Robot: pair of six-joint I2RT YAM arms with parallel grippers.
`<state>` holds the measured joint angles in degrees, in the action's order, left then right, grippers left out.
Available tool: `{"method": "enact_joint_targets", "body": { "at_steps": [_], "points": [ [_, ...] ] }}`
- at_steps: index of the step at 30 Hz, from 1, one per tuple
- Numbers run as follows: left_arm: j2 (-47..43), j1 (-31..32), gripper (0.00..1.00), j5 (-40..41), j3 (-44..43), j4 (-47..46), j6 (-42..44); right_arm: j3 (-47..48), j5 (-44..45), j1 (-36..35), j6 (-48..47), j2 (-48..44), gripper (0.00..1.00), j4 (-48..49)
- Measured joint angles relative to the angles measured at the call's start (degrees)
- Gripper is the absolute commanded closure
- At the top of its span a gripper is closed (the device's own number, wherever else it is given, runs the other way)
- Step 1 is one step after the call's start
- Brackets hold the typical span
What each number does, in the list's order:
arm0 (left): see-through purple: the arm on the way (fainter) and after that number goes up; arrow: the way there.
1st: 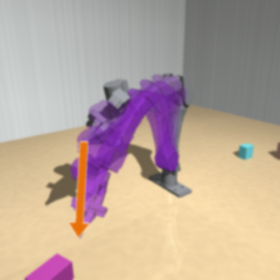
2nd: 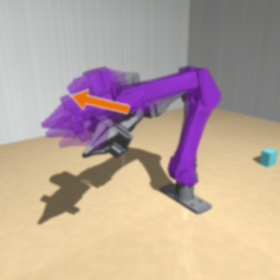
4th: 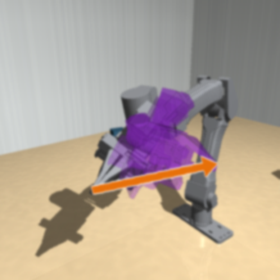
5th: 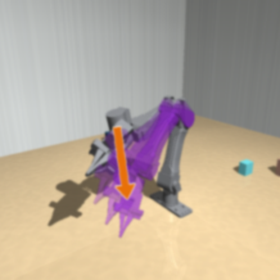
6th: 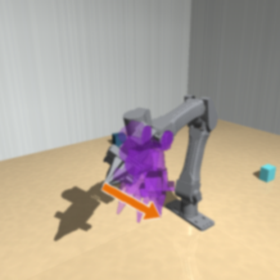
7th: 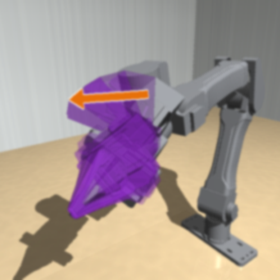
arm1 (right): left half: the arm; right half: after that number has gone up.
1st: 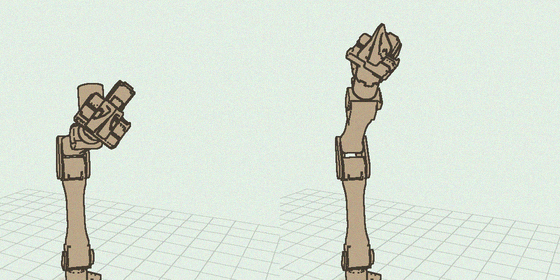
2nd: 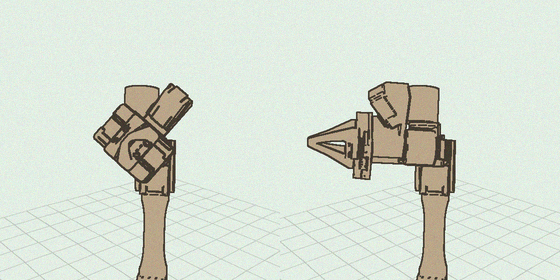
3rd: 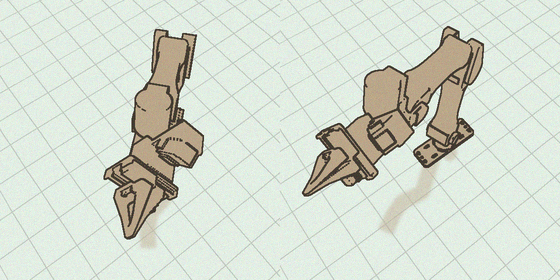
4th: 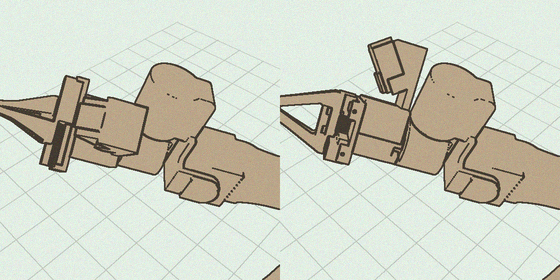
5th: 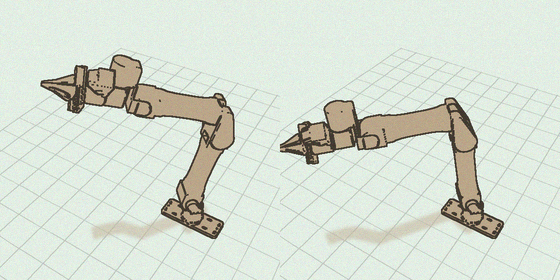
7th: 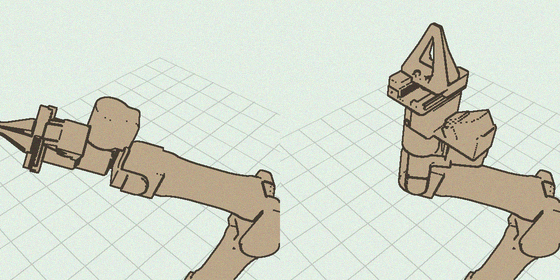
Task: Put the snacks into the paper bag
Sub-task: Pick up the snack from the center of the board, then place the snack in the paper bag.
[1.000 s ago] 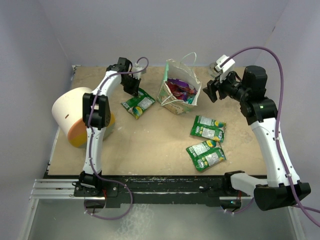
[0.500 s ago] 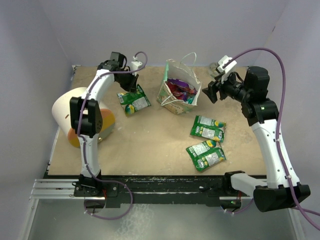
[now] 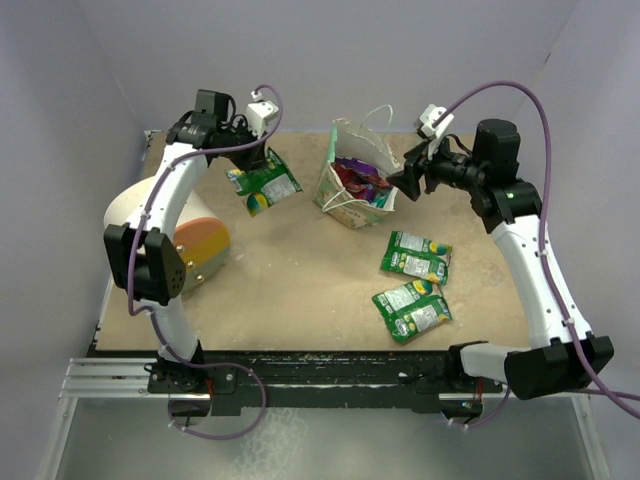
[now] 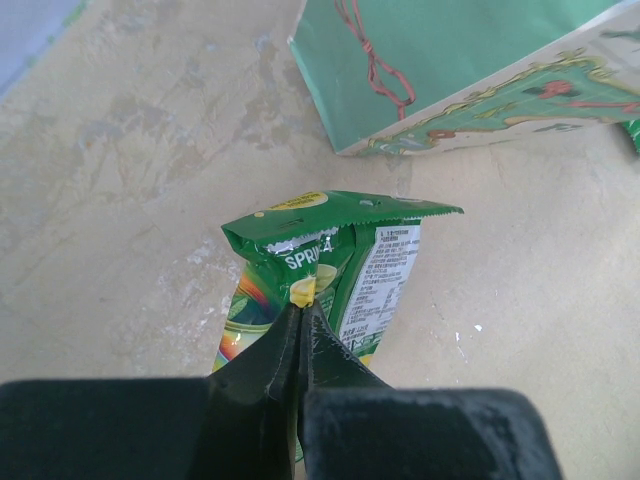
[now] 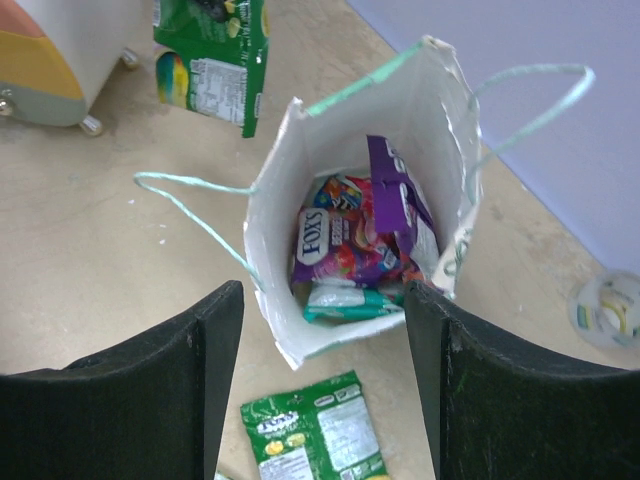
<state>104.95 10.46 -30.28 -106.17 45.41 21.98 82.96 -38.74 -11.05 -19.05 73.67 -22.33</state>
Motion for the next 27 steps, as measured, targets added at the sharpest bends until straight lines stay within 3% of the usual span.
{"method": "enact_joint_targets", "body": {
  "at_steps": [7,12,21,24,27],
  "points": [
    [-8.92,0.00,1.00,-0.74,0.00,-0.92,-2.10,12.79,-3.17,-8.00,1.29,10.05,0.31,2.73],
    [-13.42,0.00,1.00,-1.62,-0.37,-0.92,-4.02,17.75,-6.25,-11.69,7.08,16.09,0.24,6.84],
    [-16.81,0.07,1.00,-4.42,-0.79,0.35,-7.04,23.45,-7.10,-16.46,16.94,27.87,0.23,10.60],
    [-17.77,0.13,1.00,-5.07,-0.74,0.52,-7.78,23.89,-7.17,-17.62,18.91,29.97,0.26,10.73],
    [-18.93,0.26,1.00,-5.53,-0.24,0.50,-8.13,24.44,-7.32,-18.80,20.65,31.36,0.40,11.21]
  ]
}}
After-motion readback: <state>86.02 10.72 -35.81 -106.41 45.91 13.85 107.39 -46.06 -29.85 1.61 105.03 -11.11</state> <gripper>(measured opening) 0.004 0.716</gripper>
